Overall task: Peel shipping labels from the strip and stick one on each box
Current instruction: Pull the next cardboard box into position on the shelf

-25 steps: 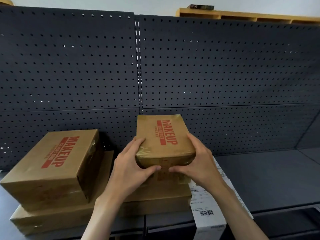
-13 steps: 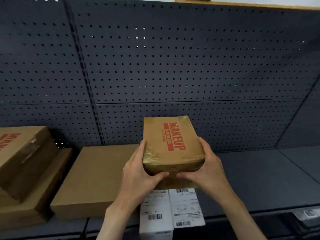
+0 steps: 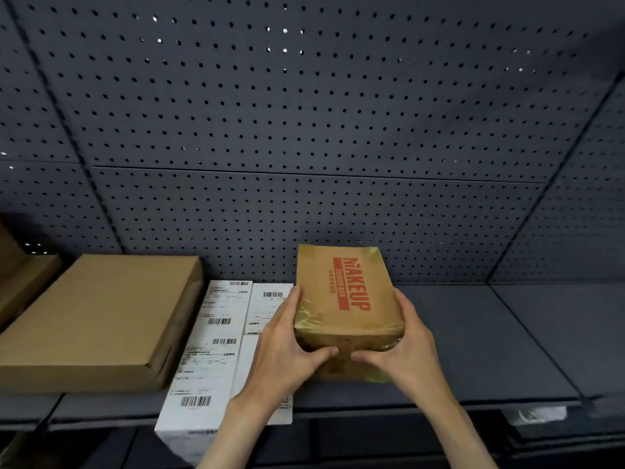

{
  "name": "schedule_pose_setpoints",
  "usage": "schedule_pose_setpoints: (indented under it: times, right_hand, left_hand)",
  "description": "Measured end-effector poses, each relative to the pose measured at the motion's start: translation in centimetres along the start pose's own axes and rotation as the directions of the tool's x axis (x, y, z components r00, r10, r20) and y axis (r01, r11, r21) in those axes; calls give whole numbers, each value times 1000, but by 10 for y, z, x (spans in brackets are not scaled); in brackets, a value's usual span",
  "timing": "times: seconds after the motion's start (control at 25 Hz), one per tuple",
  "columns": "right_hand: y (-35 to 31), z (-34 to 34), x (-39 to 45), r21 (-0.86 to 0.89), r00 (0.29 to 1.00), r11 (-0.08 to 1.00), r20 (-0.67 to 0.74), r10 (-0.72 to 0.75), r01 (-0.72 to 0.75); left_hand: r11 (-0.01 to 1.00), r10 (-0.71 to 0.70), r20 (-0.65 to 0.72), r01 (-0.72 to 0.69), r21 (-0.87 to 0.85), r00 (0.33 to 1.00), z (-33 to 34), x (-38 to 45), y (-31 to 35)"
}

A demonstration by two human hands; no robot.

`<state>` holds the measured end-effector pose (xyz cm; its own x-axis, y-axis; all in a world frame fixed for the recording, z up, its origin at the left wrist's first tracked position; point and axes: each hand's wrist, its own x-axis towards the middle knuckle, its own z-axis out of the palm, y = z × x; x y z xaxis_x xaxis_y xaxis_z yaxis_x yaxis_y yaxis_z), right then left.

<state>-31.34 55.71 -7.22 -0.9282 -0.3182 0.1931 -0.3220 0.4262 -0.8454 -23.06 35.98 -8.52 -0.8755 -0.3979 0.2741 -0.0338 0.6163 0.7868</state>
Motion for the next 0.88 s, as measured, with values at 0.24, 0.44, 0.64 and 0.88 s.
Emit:
schedule_pose_setpoints:
  times: [0.24,0.44,0.64,0.88]
  right_hand:
    - [25,-7,4,8,998,999,40,45,-45]
    - [31,-8,8,5,998,999,51,35,-36]
    - [27,-10,6,-237,1000,971,6,17,-15]
    - [1,33,-41,-463,781,759,-198,-592,457]
  left_hand:
    - [999,-34,2,34,-2,999,28,-2,-2]
    - [999,-34,20,34,-1,999,33,-2,-7]
    - [999,-30,86,33,-40,996,24,0,-9]
    - [991,21,83,-31,127,996,-34,-21,-47]
